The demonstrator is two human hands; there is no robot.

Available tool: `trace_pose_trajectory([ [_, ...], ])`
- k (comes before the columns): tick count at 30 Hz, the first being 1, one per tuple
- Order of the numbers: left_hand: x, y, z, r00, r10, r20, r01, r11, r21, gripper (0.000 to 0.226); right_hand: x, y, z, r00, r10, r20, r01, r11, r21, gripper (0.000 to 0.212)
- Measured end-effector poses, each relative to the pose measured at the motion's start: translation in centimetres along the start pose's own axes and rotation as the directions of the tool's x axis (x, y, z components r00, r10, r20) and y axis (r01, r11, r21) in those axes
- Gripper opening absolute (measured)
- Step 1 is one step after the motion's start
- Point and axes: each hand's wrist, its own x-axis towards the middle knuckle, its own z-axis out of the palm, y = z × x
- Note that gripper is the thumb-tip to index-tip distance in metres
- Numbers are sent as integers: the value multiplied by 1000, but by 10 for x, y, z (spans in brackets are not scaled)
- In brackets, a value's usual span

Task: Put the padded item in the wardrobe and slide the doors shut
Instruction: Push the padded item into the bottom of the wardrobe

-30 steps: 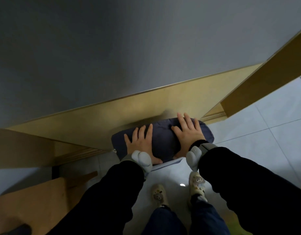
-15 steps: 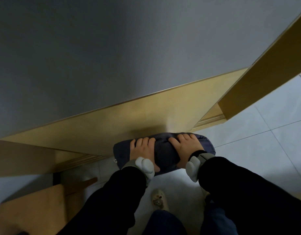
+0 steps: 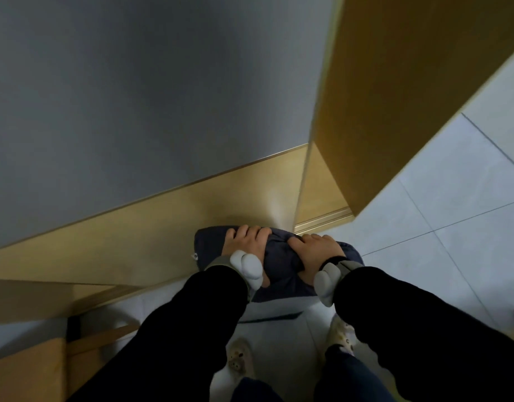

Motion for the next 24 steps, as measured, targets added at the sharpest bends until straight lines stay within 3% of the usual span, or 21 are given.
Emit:
trace_pose_trajectory([
  [13,102,172,-71,994,107,33,-106,994,-27,95,-63,192,-47,989,143,-37,-139,986,89,58],
  [20,146,199,-106,989,139,-57,-141,990,-30,104,-54,233,-79,971,237,-30,-233,966,112,56],
  [24,174,205,-133,980,173,-98,-182,979,-93,88,-36,245,-105,947,310,-89,-293,941,167,53],
])
